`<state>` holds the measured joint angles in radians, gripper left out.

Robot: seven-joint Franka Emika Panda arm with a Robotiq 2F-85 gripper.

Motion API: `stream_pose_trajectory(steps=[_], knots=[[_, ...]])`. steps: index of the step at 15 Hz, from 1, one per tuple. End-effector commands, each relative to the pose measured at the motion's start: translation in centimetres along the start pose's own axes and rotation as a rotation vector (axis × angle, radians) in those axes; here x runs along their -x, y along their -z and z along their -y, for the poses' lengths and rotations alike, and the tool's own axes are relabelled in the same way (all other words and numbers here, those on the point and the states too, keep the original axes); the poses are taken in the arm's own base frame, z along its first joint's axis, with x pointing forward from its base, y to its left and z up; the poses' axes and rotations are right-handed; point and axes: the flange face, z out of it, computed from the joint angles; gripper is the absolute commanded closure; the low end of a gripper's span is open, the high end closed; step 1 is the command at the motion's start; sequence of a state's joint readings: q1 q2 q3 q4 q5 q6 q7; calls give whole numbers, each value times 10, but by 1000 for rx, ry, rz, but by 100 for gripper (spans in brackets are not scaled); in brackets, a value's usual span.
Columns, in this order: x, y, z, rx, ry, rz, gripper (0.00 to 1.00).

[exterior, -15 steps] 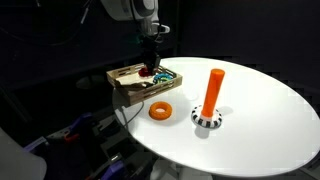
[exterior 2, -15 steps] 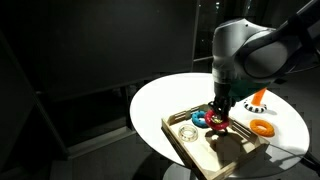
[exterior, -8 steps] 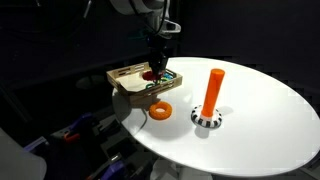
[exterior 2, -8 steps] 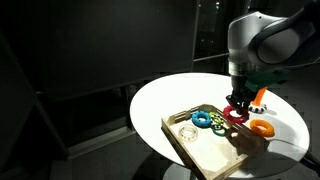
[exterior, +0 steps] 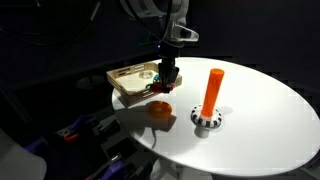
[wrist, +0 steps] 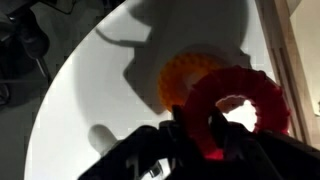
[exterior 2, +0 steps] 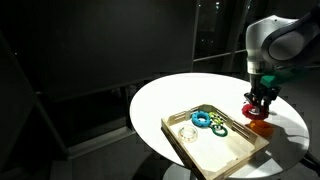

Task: Put the red ring on the orange ring

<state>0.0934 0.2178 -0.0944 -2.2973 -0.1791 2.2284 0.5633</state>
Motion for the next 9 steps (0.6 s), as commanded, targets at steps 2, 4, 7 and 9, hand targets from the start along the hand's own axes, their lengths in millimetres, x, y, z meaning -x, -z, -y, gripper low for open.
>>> stream_pose_trajectory(steps=[2, 4, 7, 9], knots=[[6, -15, -25, 11, -61, 46, 90], [9, -24, -31, 12, -68, 66, 90], [15, -35, -35, 16, -70, 86, 90], [18, -41, -35, 19, -63, 83, 90]])
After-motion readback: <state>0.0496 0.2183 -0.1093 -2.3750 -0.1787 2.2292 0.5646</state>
